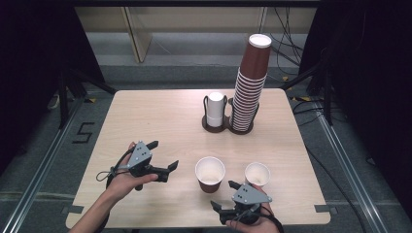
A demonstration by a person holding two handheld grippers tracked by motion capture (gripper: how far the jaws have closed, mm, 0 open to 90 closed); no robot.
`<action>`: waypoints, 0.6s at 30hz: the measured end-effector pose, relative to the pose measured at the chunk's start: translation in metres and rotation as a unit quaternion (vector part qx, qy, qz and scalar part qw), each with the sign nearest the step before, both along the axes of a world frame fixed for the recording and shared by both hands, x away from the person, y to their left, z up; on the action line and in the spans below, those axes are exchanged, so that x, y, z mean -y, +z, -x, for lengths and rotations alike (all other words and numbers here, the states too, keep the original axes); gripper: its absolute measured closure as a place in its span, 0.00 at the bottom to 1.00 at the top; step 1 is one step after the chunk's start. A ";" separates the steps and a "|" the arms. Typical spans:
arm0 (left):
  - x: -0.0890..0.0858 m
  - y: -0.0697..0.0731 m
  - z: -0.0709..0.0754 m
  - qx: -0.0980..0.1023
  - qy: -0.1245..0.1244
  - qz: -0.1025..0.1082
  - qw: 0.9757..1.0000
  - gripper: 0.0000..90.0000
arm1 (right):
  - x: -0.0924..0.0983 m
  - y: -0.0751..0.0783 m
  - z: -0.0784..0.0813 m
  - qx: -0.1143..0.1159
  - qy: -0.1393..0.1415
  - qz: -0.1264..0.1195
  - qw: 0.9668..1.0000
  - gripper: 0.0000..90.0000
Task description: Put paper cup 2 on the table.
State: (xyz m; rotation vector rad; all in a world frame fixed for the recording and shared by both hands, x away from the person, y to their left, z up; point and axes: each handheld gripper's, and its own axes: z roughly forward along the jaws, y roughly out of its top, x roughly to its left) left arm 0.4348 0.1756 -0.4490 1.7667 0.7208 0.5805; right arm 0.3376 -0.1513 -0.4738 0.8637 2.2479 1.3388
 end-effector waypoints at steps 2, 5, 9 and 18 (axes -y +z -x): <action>0.001 0.000 0.000 0.000 0.000 0.002 1.000 0.00 | 0.001 0.002 0.000 0.000 -0.001 -0.005 1.000 0.19; 0.000 -0.001 0.000 -0.001 0.000 0.002 1.000 0.00 | 0.004 0.005 0.000 0.011 -0.006 -0.016 1.000 0.20; 0.001 -0.003 -0.001 0.002 -0.002 0.010 1.000 0.00 | 0.010 0.011 -0.002 0.022 -0.012 -0.023 0.999 0.20; 0.000 -0.004 -0.001 -0.003 0.001 0.011 1.000 0.00 | 0.029 0.030 -0.009 0.043 -0.057 -0.062 0.996 0.20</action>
